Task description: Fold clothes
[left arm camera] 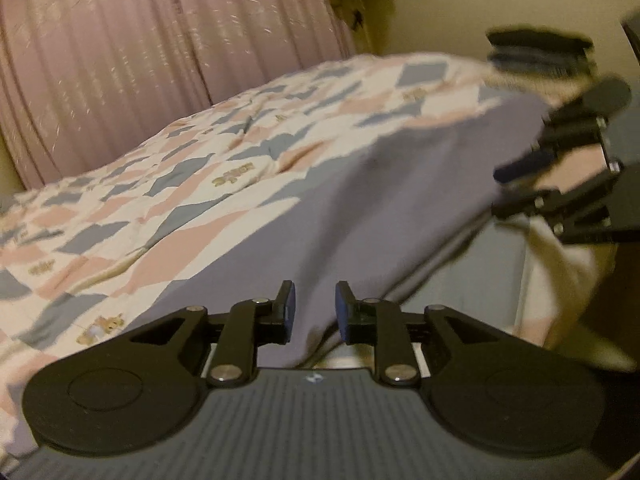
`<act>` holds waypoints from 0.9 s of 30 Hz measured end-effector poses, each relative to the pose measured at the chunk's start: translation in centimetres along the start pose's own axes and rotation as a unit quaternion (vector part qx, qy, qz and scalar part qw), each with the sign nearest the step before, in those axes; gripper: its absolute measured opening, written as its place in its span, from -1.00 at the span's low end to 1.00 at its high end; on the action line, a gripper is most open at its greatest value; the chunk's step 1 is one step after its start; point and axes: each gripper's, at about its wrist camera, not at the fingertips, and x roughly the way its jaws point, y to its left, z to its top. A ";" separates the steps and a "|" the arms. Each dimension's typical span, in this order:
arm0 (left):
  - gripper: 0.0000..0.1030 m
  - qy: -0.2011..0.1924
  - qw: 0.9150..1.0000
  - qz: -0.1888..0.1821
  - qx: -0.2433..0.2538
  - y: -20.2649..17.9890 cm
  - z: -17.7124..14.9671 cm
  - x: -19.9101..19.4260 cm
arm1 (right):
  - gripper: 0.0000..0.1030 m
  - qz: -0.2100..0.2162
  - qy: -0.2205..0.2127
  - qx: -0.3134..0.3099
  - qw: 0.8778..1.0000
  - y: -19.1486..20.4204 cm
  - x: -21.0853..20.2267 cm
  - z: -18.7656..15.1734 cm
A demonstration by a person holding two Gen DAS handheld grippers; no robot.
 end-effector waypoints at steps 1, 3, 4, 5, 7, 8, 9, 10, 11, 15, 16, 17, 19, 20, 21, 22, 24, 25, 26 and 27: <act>-0.61 0.005 1.000 0.003 0.016 -0.3 -0.1 0.1 | -0.46 -0.003 0.001 -0.008 1.000 0.2 0.2 -0.1; -0.61 0.011 0.999 0.006 0.042 -0.9 -0.3 0.4 | -0.46 -0.005 -0.001 -0.020 1.000 0.4 0.6 -0.2; -0.61 0.014 0.999 0.004 0.050 -1.2 -0.3 0.5 | -0.46 -0.007 -0.002 -0.025 1.000 0.5 0.7 -0.3; -0.61 0.016 0.998 0.001 0.057 -1.4 -0.4 0.7 | -0.46 -0.007 -0.002 -0.029 1.000 0.6 0.8 -0.3; -0.56 0.017 0.997 -0.001 0.079 -1.9 -0.5 0.8 | -0.46 -0.008 -0.003 -0.033 0.999 0.6 1.0 -0.3; -0.50 0.018 0.995 0.000 0.095 -2.2 -0.6 0.9 | -0.46 -0.007 -0.002 -0.033 0.999 0.6 1.1 -0.4; -0.49 0.021 0.994 0.003 0.110 -2.5 -0.8 1.1 | -0.46 -0.008 -0.001 -0.035 0.999 0.5 1.3 -0.4; -0.48 0.024 0.992 0.006 0.125 -2.8 -0.9 1.4 | -0.46 -0.010 0.000 -0.040 0.999 0.6 1.4 -0.5; -0.48 0.027 0.990 0.008 0.137 -3.0 -1.1 1.5 | -0.46 -0.012 0.000 -0.044 0.999 0.7 1.5 -0.5; -0.48 0.028 0.983 0.008 0.183 -3.7 -1.6 1.9 | -0.77 -0.013 -0.004 -0.068 0.998 1.1 1.4 -0.5; -0.57 0.027 0.981 0.012 0.194 -3.8 -1.7 2.0 | -0.92 -0.011 -0.004 -0.075 0.997 1.2 1.4 -0.5; -0.68 0.027 0.979 0.016 0.202 -3.9 -1.8 2.2 | -0.92 -0.012 -0.004 -0.081 0.997 1.3 1.4 -0.6; -0.70 0.026 0.979 0.009 0.201 -3.7 -1.8 2.2 | -0.92 -0.014 -0.003 -0.090 0.996 1.4 1.5 -0.6; -0.69 0.025 0.980 0.005 0.200 -3.6 -1.7 2.2 | -0.92 -0.014 -0.002 -0.088 0.996 1.4 1.5 -0.6; -0.69 0.020 0.981 -0.006 0.195 -3.3 -1.6 1.8 | -0.92 -0.013 -0.001 -0.086 0.996 1.4 1.5 -0.5; -0.68 0.015 0.982 -0.017 0.189 -3.1 -1.4 1.5 | -0.92 -0.013 0.000 -0.086 0.996 1.3 1.5 -0.5; -0.64 0.003 0.984 -0.033 0.175 -2.5 -1.1 0.7 | -0.91 -0.013 0.001 -0.086 0.996 1.4 1.6 -0.5; -0.64 0.003 0.983 -0.028 0.179 -2.4 -1.0 0.7 | -0.91 -0.014 0.001 -0.086 0.996 1.4 1.6 -0.4; -0.64 0.003 0.983 -0.023 0.184 -2.3 -0.9 0.6 | -0.91 -0.014 0.001 -0.087 0.996 1.3 1.8 -0.4; -0.64 0.008 0.981 -0.018 0.193 -2.4 -0.9 1.0 | -0.91 -0.014 0.001 -0.087 0.996 1.3 1.8 -0.4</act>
